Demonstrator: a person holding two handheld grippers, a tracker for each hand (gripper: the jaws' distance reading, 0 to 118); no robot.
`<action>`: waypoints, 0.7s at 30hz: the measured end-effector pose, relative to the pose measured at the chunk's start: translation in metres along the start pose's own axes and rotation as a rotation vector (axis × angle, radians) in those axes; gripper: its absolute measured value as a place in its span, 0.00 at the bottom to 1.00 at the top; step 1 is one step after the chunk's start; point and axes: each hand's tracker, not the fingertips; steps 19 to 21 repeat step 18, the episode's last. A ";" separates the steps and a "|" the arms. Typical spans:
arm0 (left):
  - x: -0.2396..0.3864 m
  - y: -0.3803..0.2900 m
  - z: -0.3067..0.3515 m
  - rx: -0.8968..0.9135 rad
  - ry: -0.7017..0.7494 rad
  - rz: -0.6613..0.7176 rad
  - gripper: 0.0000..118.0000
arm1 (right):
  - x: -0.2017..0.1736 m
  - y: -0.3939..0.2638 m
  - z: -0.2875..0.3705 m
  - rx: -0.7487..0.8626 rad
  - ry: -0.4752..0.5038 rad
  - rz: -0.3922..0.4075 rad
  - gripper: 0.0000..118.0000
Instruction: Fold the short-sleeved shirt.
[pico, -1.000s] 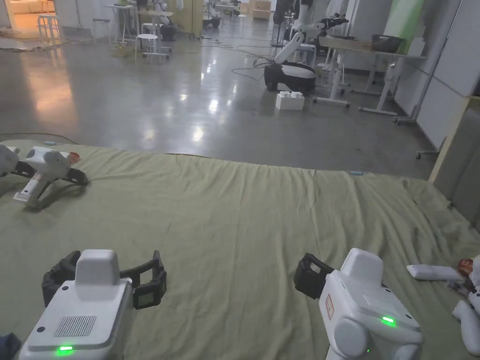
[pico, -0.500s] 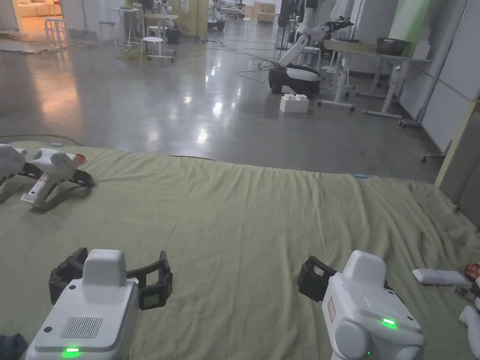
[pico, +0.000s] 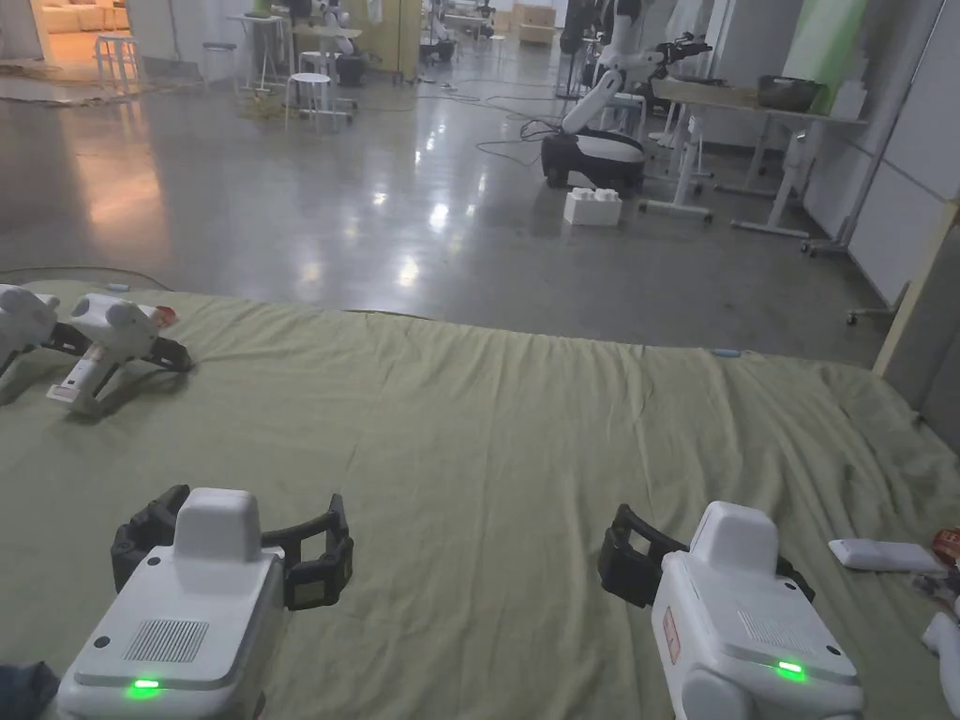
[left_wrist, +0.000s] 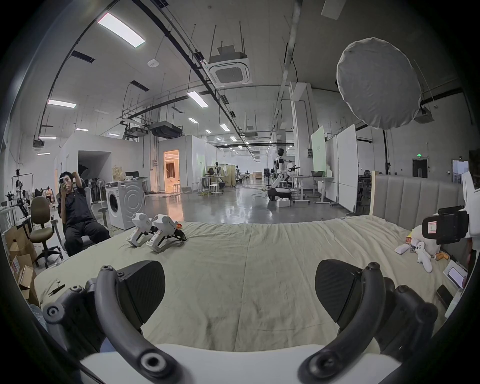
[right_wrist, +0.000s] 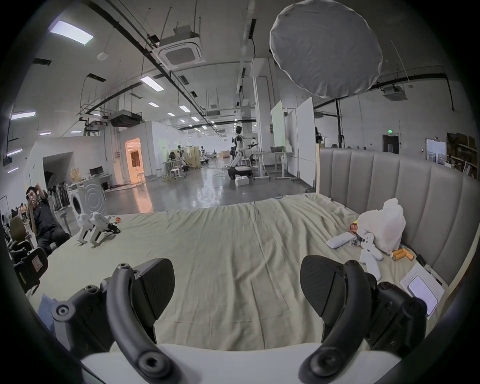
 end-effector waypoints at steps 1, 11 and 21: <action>0.000 0.000 0.000 0.002 0.000 -0.002 0.99 | 0.000 0.000 0.000 0.006 -0.002 0.005 0.86; -0.001 0.000 -0.007 0.005 0.000 -0.015 0.99 | -0.006 -0.008 0.002 0.116 0.005 0.126 0.86; -0.001 -0.003 -0.009 0.014 -0.007 -0.013 0.99 | -0.004 -0.009 0.002 0.110 0.037 0.098 0.86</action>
